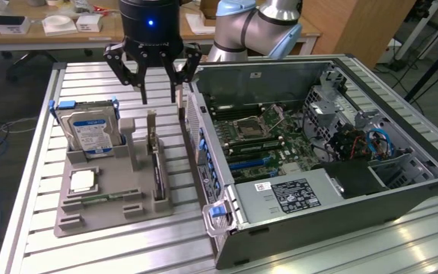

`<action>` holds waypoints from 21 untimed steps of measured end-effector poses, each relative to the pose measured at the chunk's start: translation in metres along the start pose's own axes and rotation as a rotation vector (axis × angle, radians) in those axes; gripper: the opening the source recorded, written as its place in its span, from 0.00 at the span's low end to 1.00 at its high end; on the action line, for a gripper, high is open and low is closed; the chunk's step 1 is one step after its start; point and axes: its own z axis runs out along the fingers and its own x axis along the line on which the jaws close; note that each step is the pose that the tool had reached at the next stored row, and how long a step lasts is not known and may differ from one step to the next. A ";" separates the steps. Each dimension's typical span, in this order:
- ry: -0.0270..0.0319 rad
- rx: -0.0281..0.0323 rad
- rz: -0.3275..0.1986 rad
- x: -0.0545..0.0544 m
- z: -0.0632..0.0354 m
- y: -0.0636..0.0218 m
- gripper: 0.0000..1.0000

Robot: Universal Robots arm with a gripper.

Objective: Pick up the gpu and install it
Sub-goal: 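Pick up the gpu and move the gpu toward the slot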

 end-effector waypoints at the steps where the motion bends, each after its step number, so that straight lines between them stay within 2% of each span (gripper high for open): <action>1: 0.0000 0.0000 0.000 0.000 0.0000 -0.0003 0.53; 21: -0.0001 0.0002 0.000 0.000 0.0014 -0.0095 0.53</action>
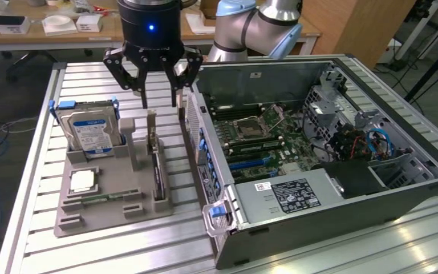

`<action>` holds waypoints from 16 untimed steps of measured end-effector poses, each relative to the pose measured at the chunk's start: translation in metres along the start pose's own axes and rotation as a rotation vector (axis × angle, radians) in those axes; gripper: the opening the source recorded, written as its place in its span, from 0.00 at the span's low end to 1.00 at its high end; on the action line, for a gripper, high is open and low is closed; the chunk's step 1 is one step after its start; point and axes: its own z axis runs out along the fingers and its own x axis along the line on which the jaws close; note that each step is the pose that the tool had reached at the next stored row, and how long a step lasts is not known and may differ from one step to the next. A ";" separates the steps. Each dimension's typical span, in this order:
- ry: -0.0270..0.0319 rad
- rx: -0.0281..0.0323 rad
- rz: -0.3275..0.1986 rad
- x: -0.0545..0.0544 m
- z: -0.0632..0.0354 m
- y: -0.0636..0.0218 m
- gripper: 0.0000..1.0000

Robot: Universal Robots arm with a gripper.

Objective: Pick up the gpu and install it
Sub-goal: 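Pick up the gpu and move the gpu toward the slot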

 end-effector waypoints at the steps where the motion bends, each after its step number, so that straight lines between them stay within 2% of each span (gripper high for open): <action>1: 0.0000 0.0000 0.000 0.000 0.0002 -0.0003 0.53; 16: 0.0001 0.0001 0.000 0.003 0.0049 -0.0023 0.53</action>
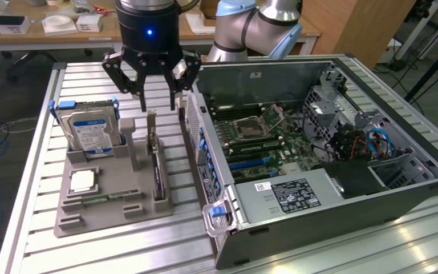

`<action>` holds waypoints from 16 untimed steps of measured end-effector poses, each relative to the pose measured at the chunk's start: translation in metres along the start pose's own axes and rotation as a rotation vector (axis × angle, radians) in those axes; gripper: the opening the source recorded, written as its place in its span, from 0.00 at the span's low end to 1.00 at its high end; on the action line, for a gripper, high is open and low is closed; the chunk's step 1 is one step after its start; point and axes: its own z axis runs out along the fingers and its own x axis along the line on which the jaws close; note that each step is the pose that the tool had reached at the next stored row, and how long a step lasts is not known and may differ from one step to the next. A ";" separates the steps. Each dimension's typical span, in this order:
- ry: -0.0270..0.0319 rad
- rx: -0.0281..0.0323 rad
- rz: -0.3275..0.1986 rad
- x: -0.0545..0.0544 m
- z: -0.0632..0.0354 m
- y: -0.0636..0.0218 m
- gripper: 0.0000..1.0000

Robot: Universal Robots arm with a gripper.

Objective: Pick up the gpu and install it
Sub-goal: 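Pick up the gpu and move the gpu toward the slot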

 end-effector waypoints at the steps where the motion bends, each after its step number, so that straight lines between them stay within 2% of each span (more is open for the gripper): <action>1: 0.0000 0.0000 0.000 0.000 0.0004 -0.0001 0.53; 16: 0.0000 0.0000 0.000 0.003 0.0059 -0.0015 0.53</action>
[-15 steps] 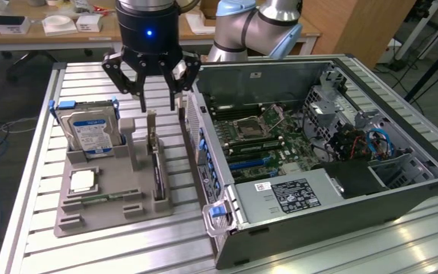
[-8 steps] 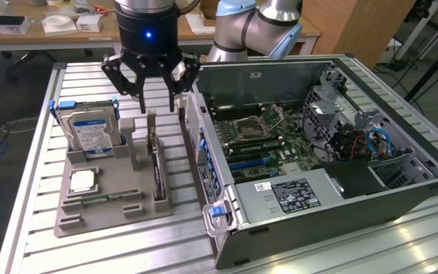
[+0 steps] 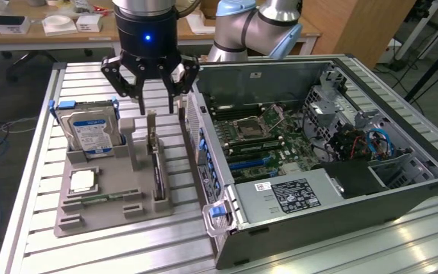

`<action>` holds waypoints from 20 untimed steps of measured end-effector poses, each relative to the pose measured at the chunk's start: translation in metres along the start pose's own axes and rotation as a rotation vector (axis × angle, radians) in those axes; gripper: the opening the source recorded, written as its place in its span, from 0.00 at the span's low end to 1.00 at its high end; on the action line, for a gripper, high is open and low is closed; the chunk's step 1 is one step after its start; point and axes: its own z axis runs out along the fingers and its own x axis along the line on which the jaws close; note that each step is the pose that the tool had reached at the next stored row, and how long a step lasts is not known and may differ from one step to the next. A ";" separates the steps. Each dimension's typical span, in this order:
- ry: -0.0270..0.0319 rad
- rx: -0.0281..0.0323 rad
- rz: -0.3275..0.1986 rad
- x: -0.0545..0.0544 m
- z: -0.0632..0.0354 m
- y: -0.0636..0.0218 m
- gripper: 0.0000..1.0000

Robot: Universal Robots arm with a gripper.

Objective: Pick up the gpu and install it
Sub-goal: 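Pick up the gpu and move the gpu toward the slot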

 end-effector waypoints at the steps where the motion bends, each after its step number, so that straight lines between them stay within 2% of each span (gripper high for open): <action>1: 0.0000 0.0000 0.000 0.000 0.0004 -0.0001 0.53; 20: 0.0000 0.0000 0.000 0.003 0.0071 -0.0011 0.53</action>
